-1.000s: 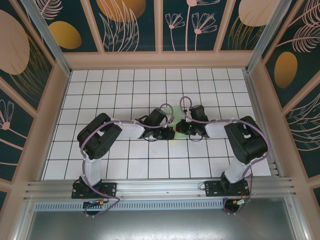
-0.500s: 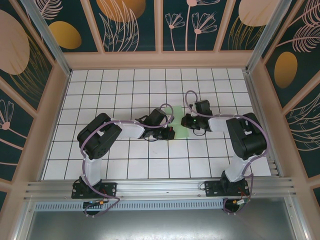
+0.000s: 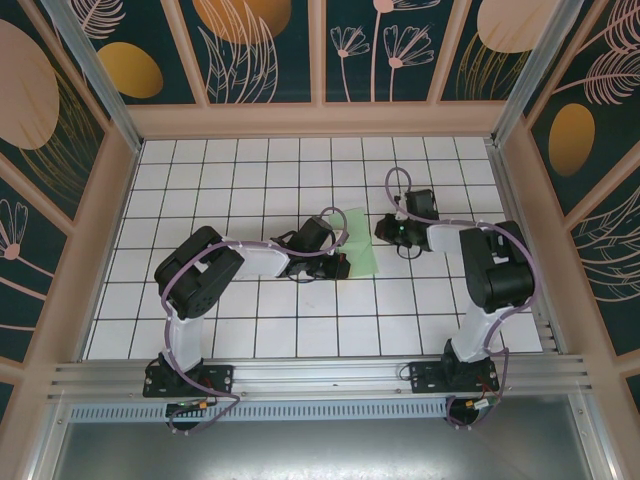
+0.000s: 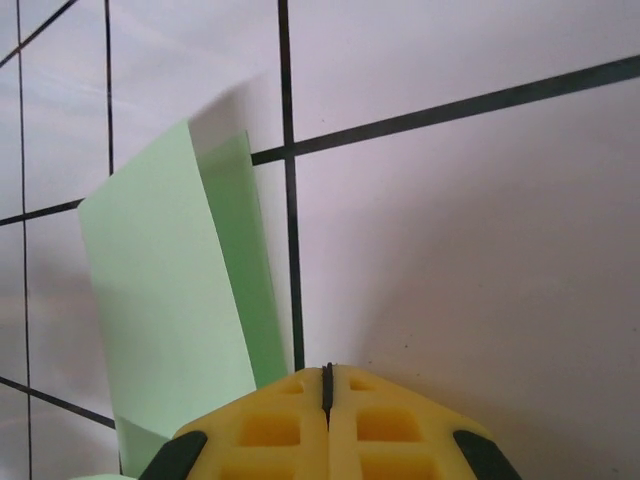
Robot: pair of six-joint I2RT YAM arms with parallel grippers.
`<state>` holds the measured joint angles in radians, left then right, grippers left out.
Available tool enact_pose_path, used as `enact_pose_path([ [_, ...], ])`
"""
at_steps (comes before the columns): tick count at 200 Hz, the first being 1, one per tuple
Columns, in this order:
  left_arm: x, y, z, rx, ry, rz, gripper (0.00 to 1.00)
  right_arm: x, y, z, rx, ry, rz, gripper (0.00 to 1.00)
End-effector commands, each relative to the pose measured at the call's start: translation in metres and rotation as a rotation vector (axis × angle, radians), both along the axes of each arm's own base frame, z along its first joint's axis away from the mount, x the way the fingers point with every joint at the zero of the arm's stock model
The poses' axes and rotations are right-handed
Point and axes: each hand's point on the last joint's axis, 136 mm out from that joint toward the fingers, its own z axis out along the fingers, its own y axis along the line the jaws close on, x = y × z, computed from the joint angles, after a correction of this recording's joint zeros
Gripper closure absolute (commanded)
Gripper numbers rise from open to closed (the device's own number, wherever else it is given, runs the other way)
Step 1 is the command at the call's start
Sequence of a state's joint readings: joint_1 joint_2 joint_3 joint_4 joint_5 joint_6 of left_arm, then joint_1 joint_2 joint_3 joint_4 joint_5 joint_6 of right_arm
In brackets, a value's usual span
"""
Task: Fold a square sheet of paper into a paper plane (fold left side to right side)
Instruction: Fold the triangle a second time at the center of the table.
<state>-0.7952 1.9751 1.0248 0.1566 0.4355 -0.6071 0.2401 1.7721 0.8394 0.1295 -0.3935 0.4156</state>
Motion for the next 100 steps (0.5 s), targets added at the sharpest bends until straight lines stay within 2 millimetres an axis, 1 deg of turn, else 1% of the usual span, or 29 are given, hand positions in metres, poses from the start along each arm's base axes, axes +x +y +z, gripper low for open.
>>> enact_pose_path([
  [1,-0.019,0.023,-0.038,0.133,0.076,0.012,1.0,-0.003,0.01,0.032,0.024,-0.079,0.041,1.0],
  [20,-0.017,0.021,-0.036,0.125,0.07,0.012,1.0,-0.021,0.022,0.04,0.072,-0.08,0.075,1.0],
  [36,-0.017,0.021,-0.035,0.124,0.069,0.013,1.0,-0.038,0.034,0.037,0.114,-0.052,0.101,1.0],
  [55,-0.016,0.021,-0.034,0.121,0.065,0.015,1.0,-0.052,0.05,0.031,0.152,-0.024,0.136,1.0],
  [68,-0.016,0.02,-0.032,0.116,0.064,0.013,1.0,-0.056,0.059,0.025,0.157,-0.007,0.154,1.0],
  [74,-0.015,0.019,-0.031,0.113,0.061,0.013,1.0,-0.057,0.061,0.02,0.152,0.006,0.157,1.0],
  [100,-0.011,0.014,-0.02,0.097,0.041,0.004,1.0,-0.054,0.062,-0.003,0.124,0.069,0.146,1.0],
])
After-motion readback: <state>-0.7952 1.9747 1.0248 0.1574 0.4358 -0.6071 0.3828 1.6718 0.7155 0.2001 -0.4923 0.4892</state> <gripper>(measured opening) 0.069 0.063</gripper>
